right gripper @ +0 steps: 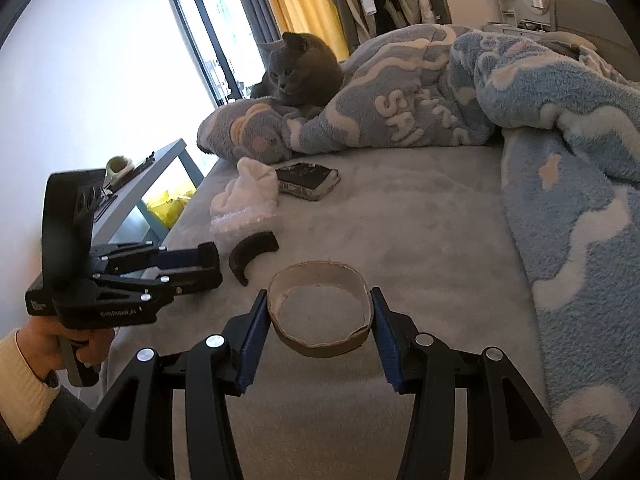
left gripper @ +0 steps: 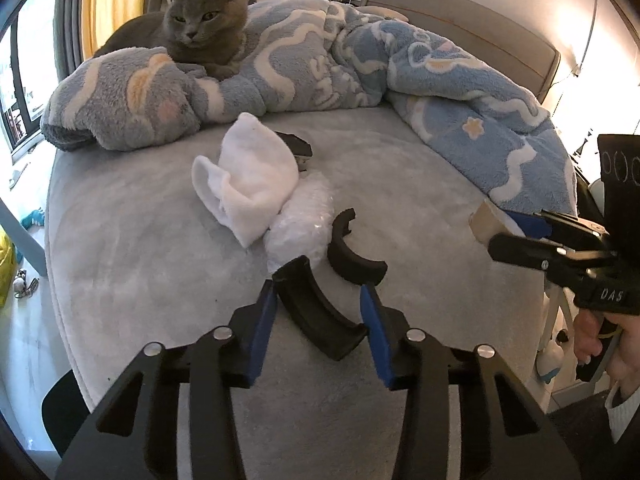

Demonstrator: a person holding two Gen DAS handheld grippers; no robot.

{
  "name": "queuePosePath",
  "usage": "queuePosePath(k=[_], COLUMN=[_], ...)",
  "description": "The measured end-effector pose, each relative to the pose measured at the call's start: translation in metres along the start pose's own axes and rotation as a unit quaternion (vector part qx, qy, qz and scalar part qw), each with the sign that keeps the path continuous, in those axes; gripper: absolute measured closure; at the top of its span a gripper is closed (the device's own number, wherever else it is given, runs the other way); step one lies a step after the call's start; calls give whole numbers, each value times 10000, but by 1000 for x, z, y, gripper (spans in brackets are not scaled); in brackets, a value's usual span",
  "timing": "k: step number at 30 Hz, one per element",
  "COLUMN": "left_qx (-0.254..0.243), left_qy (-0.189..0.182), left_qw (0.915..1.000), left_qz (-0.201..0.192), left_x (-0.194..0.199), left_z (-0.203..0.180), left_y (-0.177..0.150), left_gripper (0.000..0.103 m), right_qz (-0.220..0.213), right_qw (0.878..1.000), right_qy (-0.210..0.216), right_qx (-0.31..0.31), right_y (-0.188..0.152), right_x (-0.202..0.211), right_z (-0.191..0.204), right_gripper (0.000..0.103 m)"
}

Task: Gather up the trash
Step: 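Close the left tool on the black curved plastic piece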

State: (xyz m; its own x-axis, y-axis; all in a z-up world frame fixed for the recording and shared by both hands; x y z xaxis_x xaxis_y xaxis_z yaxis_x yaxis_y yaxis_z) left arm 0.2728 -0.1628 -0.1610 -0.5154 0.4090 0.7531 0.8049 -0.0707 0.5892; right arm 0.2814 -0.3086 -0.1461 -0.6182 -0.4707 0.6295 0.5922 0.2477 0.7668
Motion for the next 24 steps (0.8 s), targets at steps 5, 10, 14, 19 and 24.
queuePosePath(k=[5, 10, 14, 19, 24], left_qx=[1, -3, -19, -24, -9], left_qy=[-23, -25, 21, -82, -174], left_qw=[10000, 10000, 10000, 9999, 9998], left_qz=[-19, -38, -15, 148, 122], left_x=[5, 9, 11, 9, 14], left_z=[1, 4, 11, 14, 15], left_y=[0, 0, -2, -9, -9], left_gripper=[64, 67, 84, 91, 98], right_qz=[-34, -36, -52, -33, -5], right_qw=[10000, 9999, 9999, 9997, 9997], right_qy=[16, 42, 81, 110, 106], right_qx=[48, 92, 124, 195, 213], right_y=[7, 12, 17, 23, 25], right_x=[-1, -4, -7, -14, -20], right_z=[7, 14, 21, 30, 34], right_gripper=[53, 53, 53, 53, 53])
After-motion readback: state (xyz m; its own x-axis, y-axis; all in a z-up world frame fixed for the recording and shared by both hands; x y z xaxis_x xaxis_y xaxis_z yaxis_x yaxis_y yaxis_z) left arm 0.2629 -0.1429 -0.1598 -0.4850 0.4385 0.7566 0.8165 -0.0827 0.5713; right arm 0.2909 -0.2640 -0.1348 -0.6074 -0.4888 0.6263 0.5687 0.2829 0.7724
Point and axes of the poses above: each gripper's, at about its wrist camera, not at the fingertips, and x roughly against the way its jaws point, z to its left, y to its top, the point moved 9 cm from there along -x, roughly the way its jaws point, and after that the axes turned 12 degrees about x, right-handed, at the moved point
